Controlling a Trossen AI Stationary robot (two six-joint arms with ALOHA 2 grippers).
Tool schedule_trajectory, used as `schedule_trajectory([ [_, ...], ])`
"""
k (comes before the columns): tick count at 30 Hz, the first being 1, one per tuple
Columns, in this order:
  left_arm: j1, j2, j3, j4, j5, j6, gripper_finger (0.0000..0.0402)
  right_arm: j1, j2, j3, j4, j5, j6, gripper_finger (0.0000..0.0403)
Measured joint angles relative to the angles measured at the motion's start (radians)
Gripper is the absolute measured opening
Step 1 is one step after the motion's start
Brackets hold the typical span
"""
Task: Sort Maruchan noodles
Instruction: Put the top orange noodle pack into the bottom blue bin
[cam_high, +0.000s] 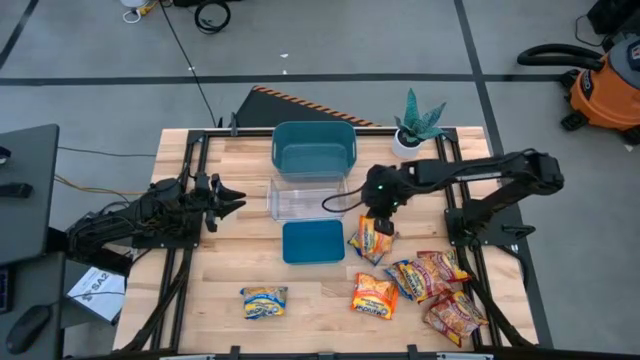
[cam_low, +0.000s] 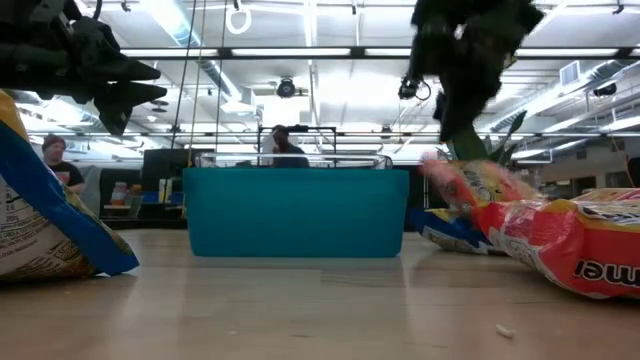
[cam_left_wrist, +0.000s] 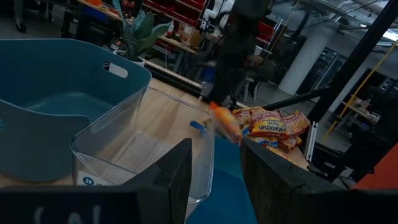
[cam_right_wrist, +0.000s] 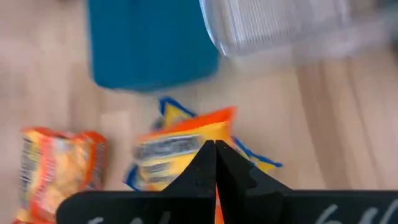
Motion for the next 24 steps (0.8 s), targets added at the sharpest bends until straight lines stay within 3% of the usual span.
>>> schedule_trajectory([
  [4, 0.0, 0.0, 0.0, 0.0, 0.0, 0.0, 0.0142, 0.029, -0.044, 0.073, -0.018, 0.025, -0.002, 0.0003],
  [9, 0.0, 0.0, 0.0, 0.0, 0.0, 0.0, 0.0142, 0.063, -0.076, 0.194, -0.036, 0.14, -0.028, 0.0002],
  [12, 0.0, 0.0, 0.0, 0.0, 0.0, 0.0, 0.0142, 0.07, -0.076, 0.246, -0.086, 0.13, -0.019, 0.0006],
  [19, 0.0, 0.0, 0.0, 0.0, 0.0, 0.0, 0.0142, 0.115, -0.013, 0.157, -0.121, 0.131, -0.013, 0.0063],
  [24, 0.0, 0.0, 0.0, 0.0, 0.0, 0.0, 0.0142, 0.128, 0.075, 0.138, -0.276, 0.187, -0.011, 0.0111],
])
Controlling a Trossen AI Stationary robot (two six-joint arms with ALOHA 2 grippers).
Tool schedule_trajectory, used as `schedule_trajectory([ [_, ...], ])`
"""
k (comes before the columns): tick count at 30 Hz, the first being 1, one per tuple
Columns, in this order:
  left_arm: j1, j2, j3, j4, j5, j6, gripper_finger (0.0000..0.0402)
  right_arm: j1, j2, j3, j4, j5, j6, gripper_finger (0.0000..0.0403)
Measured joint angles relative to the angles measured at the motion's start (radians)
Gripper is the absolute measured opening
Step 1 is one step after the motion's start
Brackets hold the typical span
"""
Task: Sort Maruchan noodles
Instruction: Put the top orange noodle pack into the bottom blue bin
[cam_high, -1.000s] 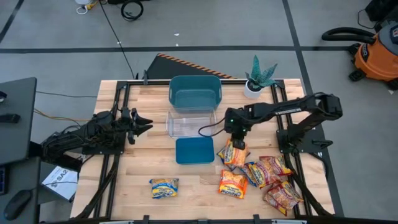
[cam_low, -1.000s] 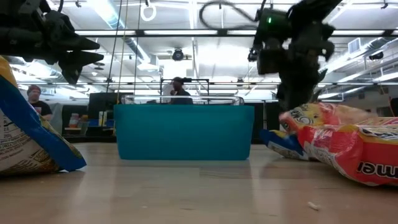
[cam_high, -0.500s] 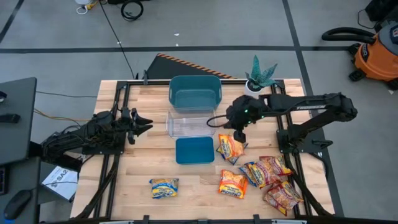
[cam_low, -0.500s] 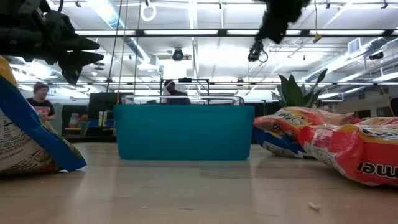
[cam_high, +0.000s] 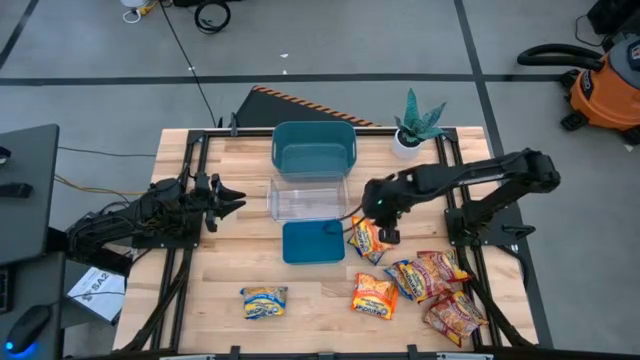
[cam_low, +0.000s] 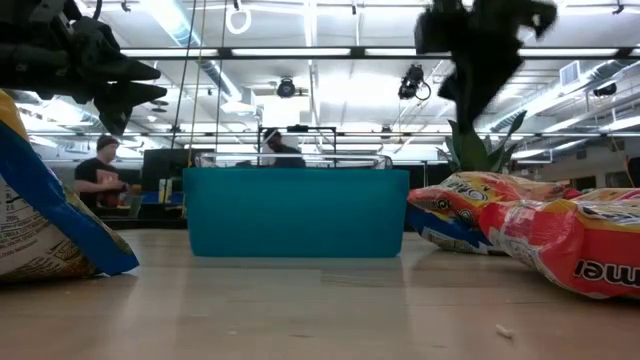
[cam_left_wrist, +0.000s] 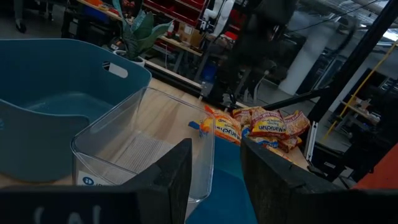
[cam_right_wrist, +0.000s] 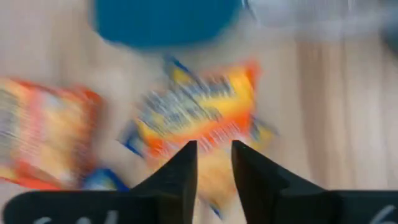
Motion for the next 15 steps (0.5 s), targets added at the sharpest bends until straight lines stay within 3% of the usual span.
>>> schedule_trajectory([
  [4, 0.0, 0.0, 0.0, 0.0, 0.0, 0.0, 0.0142, -0.018, 0.053, 0.0, -0.109, 0.091, 0.004, 0.0143],
  [7, 0.0, 0.0, 0.0, 0.0, 0.0, 0.0, 0.0142, -0.051, 0.075, -0.001, -0.117, 0.096, 0.014, 0.0151],
  [15, 0.0, 0.0, 0.0, 0.0, 0.0, 0.0, 0.0142, -0.073, 0.092, 0.0, -0.14, 0.122, -0.272, 0.0144],
])
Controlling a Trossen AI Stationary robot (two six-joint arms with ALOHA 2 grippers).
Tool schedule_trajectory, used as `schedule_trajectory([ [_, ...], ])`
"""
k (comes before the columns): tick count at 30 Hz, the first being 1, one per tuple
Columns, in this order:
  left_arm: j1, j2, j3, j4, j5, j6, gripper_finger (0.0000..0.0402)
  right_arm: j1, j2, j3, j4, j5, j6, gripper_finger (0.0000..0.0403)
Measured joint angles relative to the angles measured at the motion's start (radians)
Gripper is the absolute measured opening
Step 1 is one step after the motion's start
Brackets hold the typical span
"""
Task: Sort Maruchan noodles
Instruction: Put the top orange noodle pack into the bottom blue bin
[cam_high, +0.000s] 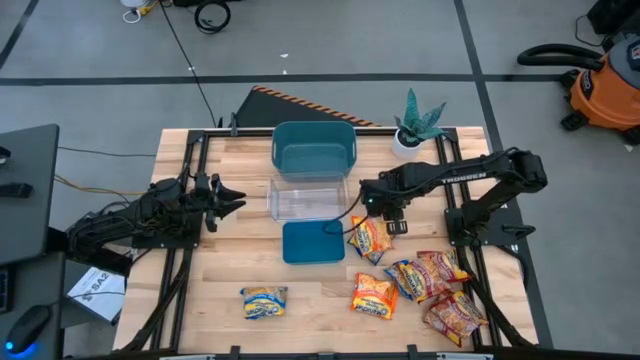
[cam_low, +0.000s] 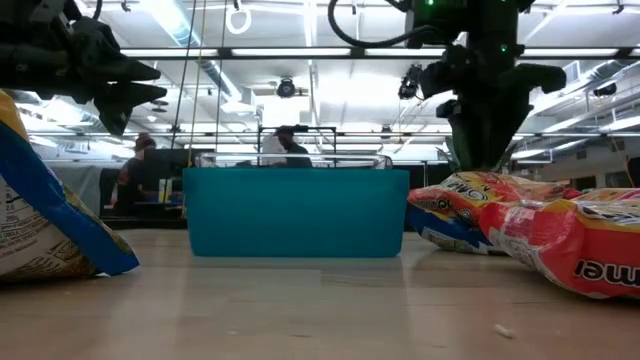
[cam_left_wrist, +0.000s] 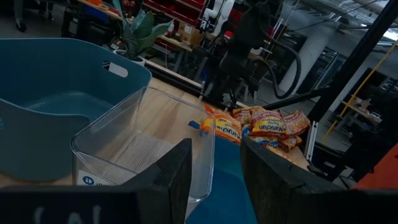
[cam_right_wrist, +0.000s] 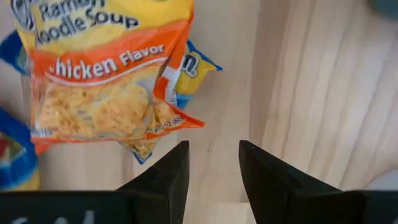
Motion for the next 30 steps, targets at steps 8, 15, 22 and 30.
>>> schedule_trajectory([
  [8, 0.0, 0.0, 0.0, 0.001, 0.0, 0.0, 0.0142, -0.04, 0.075, 0.0, 0.057, -0.052, -0.086, 0.0128],
  [15, 0.0, 0.0, 0.0, 0.001, 0.0, 0.0, 0.0142, -0.042, 0.102, 0.0, 0.05, -0.113, -0.106, 0.0105],
  [22, 0.0, 0.0, 0.0, 0.001, 0.0, 0.0, 0.0142, -0.041, 0.12, 0.0, 0.05, -0.156, -0.118, 0.0058],
  [30, 0.0, 0.0, 0.0, 0.001, 0.0, 0.0, 0.0142, -0.036, 0.11, 0.021, -0.001, -0.151, -0.084, 0.001],
])
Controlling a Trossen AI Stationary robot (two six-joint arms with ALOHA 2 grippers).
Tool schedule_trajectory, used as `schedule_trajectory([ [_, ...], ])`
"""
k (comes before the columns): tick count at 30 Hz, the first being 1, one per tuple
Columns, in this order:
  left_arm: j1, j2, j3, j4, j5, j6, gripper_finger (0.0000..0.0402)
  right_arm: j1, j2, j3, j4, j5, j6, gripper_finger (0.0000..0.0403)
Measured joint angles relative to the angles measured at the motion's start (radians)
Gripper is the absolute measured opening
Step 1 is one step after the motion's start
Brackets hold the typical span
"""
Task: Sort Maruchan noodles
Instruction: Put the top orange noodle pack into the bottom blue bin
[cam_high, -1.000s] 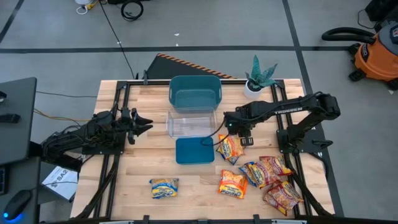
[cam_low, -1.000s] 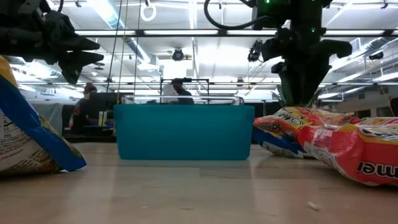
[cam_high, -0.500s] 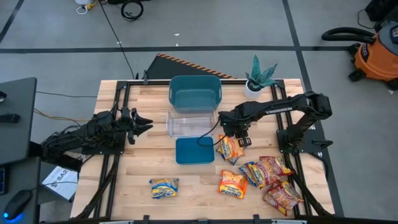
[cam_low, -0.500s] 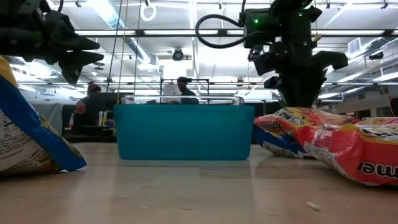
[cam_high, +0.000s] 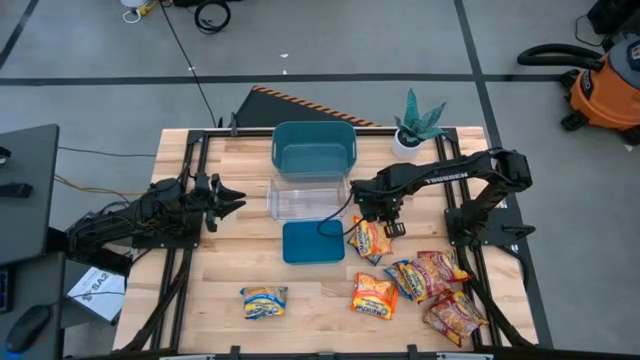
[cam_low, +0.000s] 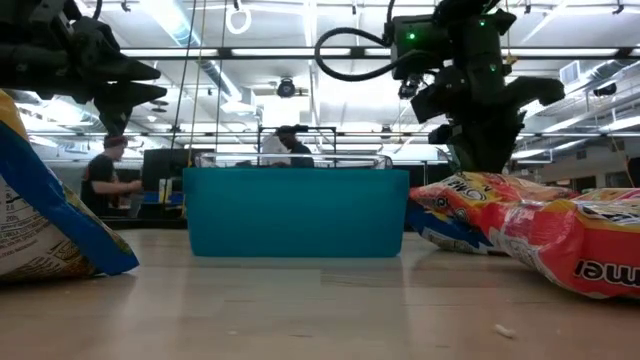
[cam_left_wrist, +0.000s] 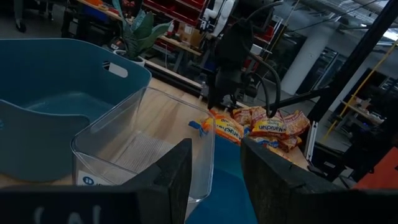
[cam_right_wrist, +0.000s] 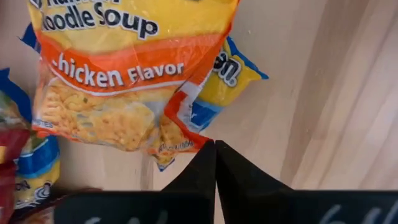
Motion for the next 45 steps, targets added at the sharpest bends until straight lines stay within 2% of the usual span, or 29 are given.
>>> schedule_trajectory([
  [10, 0.0, 0.0, 0.0, 0.008, 0.0, 0.0, 0.0142, 0.091, -0.059, 0.177, -0.091, 0.01, 0.082, 0.0004],
  [15, 0.0, 0.0, 0.0, 0.007, 0.0, 0.0, 0.0142, 0.127, -0.07, 0.182, -0.02, 0.01, 0.201, 0.0025],
  [21, 0.0, 0.0, 0.0, 0.008, 0.0, 0.0, 0.0142, 0.187, -0.063, 0.082, 0.157, 0.033, 0.211, 0.0092],
  [27, 0.0, 0.0, 0.0, 0.01, 0.0, 0.0, 0.0142, 0.193, -0.064, 0.045, 0.3, 0.067, 0.226, 0.0187],
  [32, 0.0, 0.0, 0.0, 0.01, 0.0, 0.0, 0.0142, 0.165, -0.064, -0.015, 0.344, 0.098, 0.249, 0.0273],
  [39, 0.0, 0.0, 0.0, 0.01, 0.0, 0.0, 0.0142, 0.132, -0.064, -0.024, 0.271, 0.05, 0.282, 0.0386],
  [41, 0.0, 0.0, 0.0, 0.01, 0.0, 0.0, 0.0142, 0.14, -0.059, -0.024, 0.241, 0.063, 0.279, 0.0394],
  [45, 0.0, 0.0, 0.0, 0.011, 0.0, 0.0, 0.0142, 0.147, -0.034, -0.023, 0.204, 0.067, 0.277, 0.0386],
])
